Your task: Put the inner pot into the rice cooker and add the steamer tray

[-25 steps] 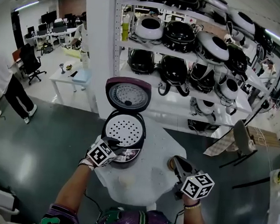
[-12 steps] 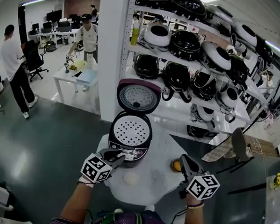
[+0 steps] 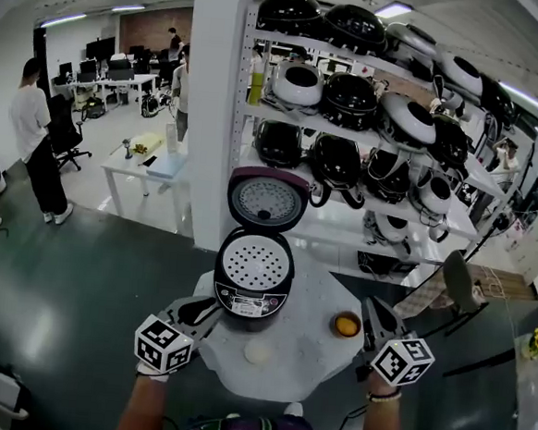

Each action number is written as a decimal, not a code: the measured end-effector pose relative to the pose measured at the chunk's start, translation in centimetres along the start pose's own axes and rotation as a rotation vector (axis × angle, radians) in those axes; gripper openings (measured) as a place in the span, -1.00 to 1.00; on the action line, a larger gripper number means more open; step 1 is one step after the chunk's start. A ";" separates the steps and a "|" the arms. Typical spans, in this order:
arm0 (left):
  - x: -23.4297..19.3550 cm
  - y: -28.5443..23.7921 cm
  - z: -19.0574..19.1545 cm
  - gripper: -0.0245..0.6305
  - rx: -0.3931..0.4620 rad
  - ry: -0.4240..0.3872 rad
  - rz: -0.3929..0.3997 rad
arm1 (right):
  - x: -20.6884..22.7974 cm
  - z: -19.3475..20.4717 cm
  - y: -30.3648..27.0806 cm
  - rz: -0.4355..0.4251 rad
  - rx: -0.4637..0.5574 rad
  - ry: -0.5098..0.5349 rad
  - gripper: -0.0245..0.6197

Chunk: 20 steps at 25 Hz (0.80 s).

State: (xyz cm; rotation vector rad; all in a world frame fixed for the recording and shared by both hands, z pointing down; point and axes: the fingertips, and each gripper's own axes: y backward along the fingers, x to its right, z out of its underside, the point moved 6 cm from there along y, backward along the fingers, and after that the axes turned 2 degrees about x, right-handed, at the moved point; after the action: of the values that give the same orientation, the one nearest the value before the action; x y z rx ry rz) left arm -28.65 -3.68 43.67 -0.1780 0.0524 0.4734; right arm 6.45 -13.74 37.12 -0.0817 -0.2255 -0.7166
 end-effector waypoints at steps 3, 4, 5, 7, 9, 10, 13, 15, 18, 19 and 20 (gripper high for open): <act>0.1 0.9 -1.5 -0.61 0.060 -0.002 -0.029 | 0.1 -0.6 0.3 0.006 0.030 0.004 -0.90; 0.2 1.1 -2.0 -0.61 0.076 -0.005 -0.035 | 0.1 -0.6 0.4 0.005 0.036 0.005 -0.90; 0.3 1.3 -2.4 -0.62 0.090 -0.009 -0.039 | 0.0 -0.7 0.4 0.005 0.039 0.007 -0.90; 0.3 1.7 -3.0 -0.64 0.108 -0.027 -0.048 | -0.4 -0.7 0.2 0.001 0.042 0.012 -0.90; -0.1 2.2 -3.5 -0.67 0.115 -0.053 -0.072 | -0.7 -0.7 0.0 -0.006 0.047 0.010 -0.90; -0.4 2.5 -3.7 -0.68 0.121 -0.063 -0.087 | -0.8 -0.7 -0.1 -0.009 0.052 0.008 -0.90; -0.8 3.5 -4.4 -0.75 0.156 -0.060 -0.131 | -1.3 -1.0 -0.4 -0.010 0.063 -0.001 -0.90; -1.2 4.2 -4.6 -0.78 0.173 -0.045 -0.157 | -1.7 -1.2 -0.6 -0.017 0.064 -0.002 -0.90; -2.1 4.9 -4.6 -0.80 0.186 -0.019 -0.200 | -2.4 -1.2 -1.2 -0.028 0.058 0.010 -0.90; -2.4 5.1 -4.6 -0.81 0.192 -0.007 -0.214 | -2.6 -1.2 -1.4 -0.031 0.056 0.014 -0.90; -2.7 5.4 -4.7 -0.82 0.199 0.007 -0.226 | -2.9 -1.1 -1.5 -0.034 0.052 0.020 -0.91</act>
State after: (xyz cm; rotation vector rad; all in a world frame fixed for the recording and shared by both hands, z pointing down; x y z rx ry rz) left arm -33.56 -1.06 38.48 0.0101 0.0850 0.2402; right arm 3.55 -13.22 35.34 -0.0208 -0.2265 -0.7441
